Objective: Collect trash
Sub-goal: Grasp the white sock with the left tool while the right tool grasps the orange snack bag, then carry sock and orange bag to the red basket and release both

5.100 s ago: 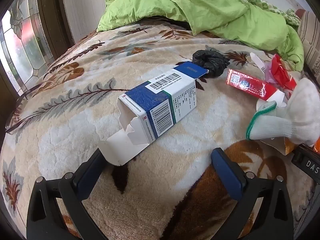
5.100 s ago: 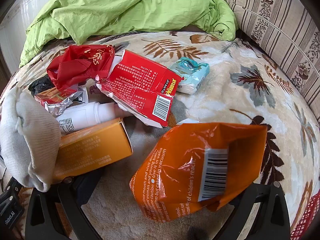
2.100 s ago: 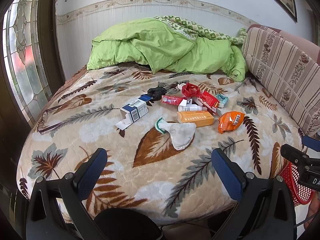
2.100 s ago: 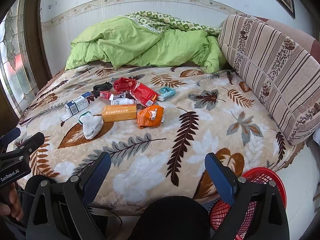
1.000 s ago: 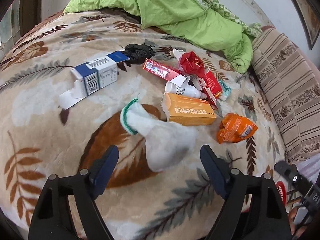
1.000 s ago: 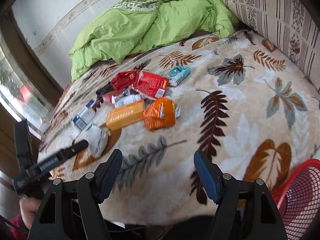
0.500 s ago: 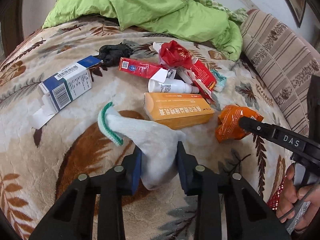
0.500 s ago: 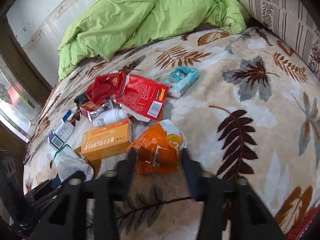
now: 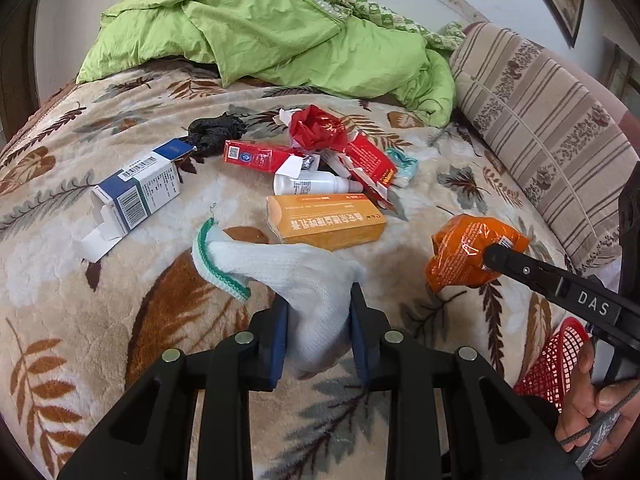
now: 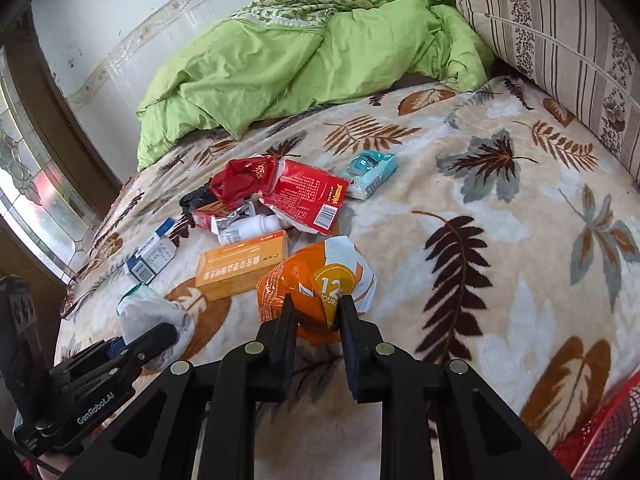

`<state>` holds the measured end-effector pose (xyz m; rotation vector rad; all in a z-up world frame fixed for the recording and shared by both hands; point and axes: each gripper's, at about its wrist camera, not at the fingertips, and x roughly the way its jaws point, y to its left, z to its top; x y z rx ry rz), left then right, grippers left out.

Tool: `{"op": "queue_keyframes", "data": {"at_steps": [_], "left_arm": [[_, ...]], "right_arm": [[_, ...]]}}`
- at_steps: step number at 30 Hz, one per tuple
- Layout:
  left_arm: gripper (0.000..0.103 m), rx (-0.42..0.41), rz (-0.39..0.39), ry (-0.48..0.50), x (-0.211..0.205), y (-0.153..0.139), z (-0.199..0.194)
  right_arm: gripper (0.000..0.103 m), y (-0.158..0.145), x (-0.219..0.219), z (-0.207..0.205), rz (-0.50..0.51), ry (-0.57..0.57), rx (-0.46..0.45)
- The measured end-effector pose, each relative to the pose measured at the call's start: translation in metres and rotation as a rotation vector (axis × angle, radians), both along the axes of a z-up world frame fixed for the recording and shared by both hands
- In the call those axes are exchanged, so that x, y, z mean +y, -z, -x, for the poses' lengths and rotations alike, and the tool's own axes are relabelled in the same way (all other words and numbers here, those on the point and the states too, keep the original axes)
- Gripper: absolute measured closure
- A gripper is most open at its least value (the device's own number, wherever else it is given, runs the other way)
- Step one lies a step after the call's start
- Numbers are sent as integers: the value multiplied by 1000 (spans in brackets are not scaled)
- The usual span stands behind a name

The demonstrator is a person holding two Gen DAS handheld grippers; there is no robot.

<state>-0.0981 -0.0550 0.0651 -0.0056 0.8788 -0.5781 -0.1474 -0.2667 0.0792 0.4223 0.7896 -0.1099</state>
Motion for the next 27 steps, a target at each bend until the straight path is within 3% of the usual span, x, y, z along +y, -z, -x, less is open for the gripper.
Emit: {"op": "queue_keyframes", "data": {"at_steps": [17, 22, 27], "left_arm": [[77, -55, -9, 136, -36, -27, 44], [77, -53, -19, 262, -72, -31, 66], [77, -39, -21, 450, -126, -34, 101]], "right_arm": [[82, -21, -7, 72, -59, 26, -32], [82, -28, -36, 110, -76, 106, -36], [82, -34, -76, 162, -54, 234, -28]]}}
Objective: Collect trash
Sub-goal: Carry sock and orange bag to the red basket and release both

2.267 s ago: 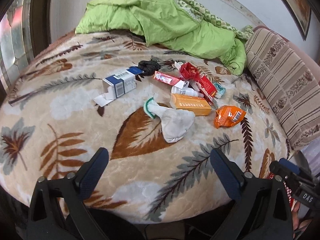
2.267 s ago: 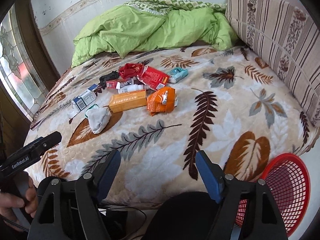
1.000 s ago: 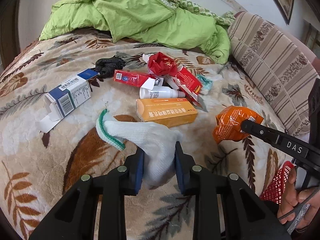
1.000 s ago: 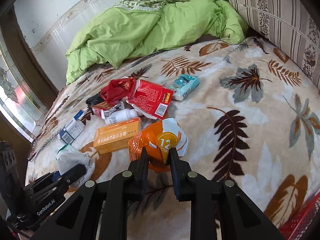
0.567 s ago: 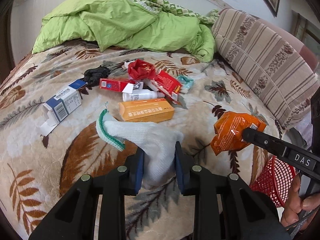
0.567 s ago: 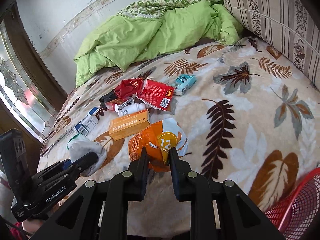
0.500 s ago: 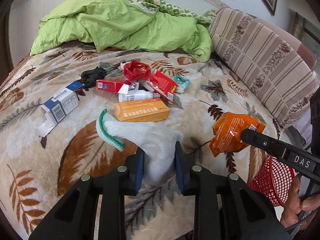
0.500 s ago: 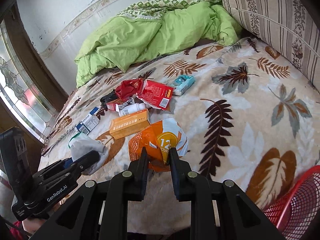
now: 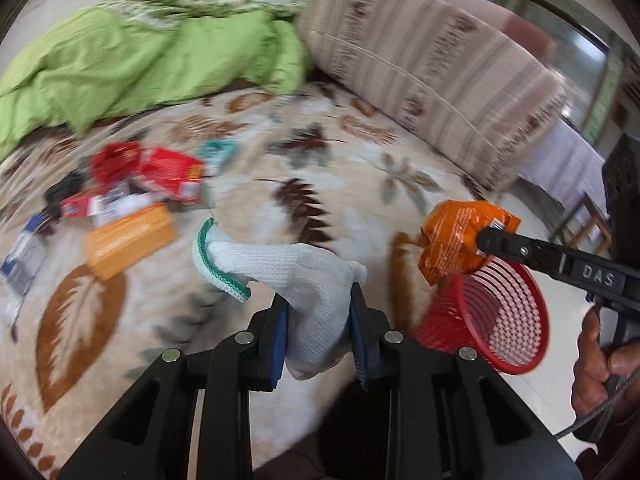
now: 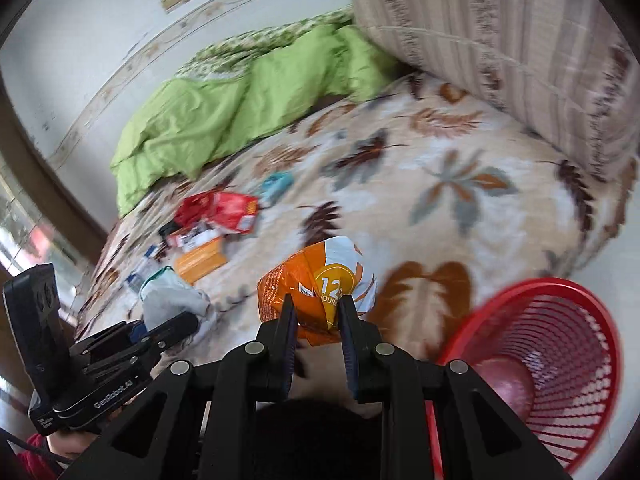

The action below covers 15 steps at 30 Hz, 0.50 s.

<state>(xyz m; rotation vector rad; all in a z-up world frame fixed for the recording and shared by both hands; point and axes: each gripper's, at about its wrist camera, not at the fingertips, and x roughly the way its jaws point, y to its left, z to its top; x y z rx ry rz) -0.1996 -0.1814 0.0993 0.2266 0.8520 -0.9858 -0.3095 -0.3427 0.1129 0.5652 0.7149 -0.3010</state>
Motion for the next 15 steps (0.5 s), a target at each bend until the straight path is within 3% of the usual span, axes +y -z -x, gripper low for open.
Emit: {"op": "queue_keyframes", "data": {"at_steps": [7, 13, 15], "left_arm": [[77, 69, -13, 270, -82, 0, 59], [76, 115, -40, 426, -136, 6, 101], [66, 122, -51, 439, -145, 9, 106]], "right_arm": [[82, 13, -59, 77, 3, 216, 76], [82, 25, -91, 123, -16, 336, 130], [80, 27, -97, 130, -25, 364, 149]]}}
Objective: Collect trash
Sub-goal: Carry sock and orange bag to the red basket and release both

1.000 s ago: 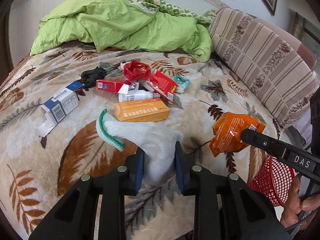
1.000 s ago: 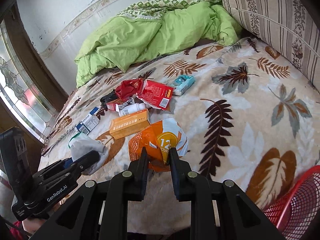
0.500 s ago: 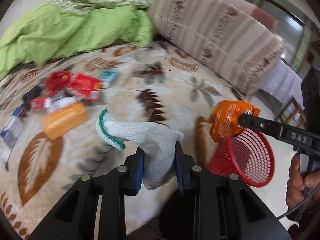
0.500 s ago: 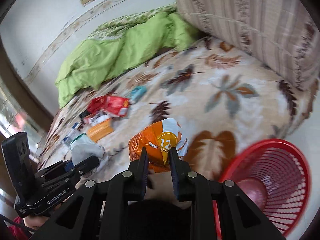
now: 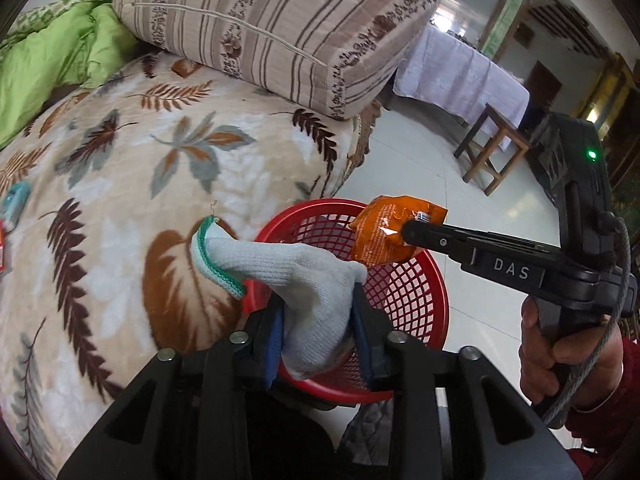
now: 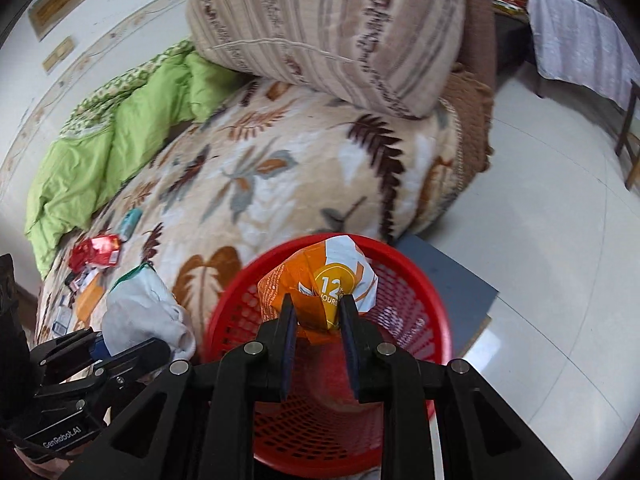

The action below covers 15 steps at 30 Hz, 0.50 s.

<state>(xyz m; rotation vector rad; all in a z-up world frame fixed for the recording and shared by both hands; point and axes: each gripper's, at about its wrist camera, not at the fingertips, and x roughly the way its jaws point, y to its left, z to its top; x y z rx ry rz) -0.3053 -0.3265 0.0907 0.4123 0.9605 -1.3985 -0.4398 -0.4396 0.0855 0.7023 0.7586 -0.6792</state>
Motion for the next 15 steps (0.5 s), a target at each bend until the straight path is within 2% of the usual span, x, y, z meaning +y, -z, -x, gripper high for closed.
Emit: {"op": "queue_keyframes", "data": {"at_steps": [4, 6, 8, 11, 15], "left_arm": [[50, 1, 10, -1, -2, -3, 3], [49, 1, 18, -18, 2, -6, -1], [48, -2, 26, -46, 9, -10, -7], [41, -24, 32, -102, 27, -13, -18], [40, -56, 36, -198, 59, -16, -40]], "right_arm": [[76, -3, -6, 12, 6, 25, 5], [69, -7, -5, 13, 17, 23, -6], [67, -10, -3, 10, 30, 22, -11], [66, -16, 1, 1, 32, 1, -40], [64, -22, 12, -23, 28, -52, -79]]}}
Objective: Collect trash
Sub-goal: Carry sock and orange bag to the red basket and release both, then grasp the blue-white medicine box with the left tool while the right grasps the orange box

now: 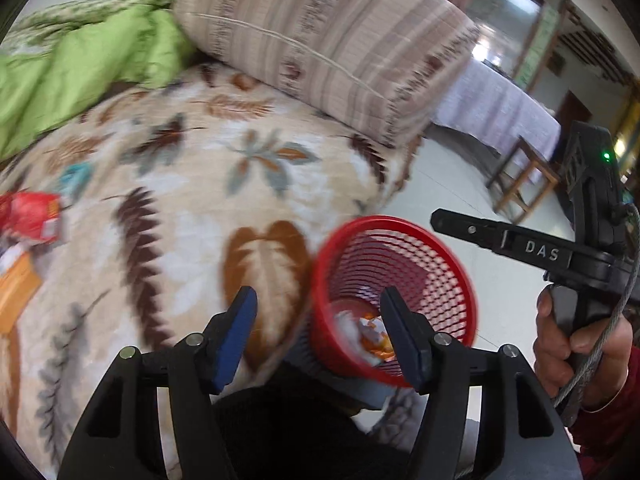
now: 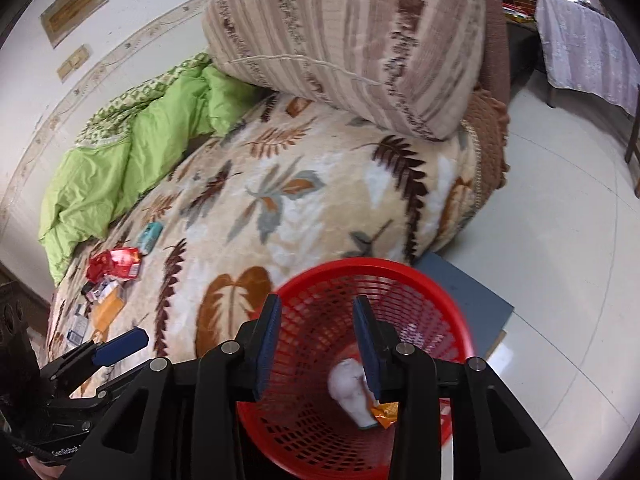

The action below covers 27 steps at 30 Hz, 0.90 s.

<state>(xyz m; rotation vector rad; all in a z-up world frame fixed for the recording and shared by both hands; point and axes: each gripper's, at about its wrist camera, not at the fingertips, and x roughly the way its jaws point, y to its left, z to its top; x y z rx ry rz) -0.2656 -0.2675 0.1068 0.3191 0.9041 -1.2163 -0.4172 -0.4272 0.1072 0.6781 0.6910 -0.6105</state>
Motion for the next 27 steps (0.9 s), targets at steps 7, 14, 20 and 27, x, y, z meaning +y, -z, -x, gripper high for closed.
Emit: {"op": "queue_keyframes", "data": {"at_steps": [7, 14, 20, 27], "left_arm": [[40, 3, 12, -192, 66, -4, -47], [40, 2, 33, -350, 130, -6, -83], [37, -21, 46, -499, 188, -9, -120], [36, -11, 47, -709, 262, -3, -184]], "right_arm": [[63, -3, 36, -59, 6, -157, -16], [60, -5, 83, -119, 13, -332, -21], [53, -7, 123, -166, 7, -491, -17], [52, 0, 155, -220, -49, -636, -1]]}}
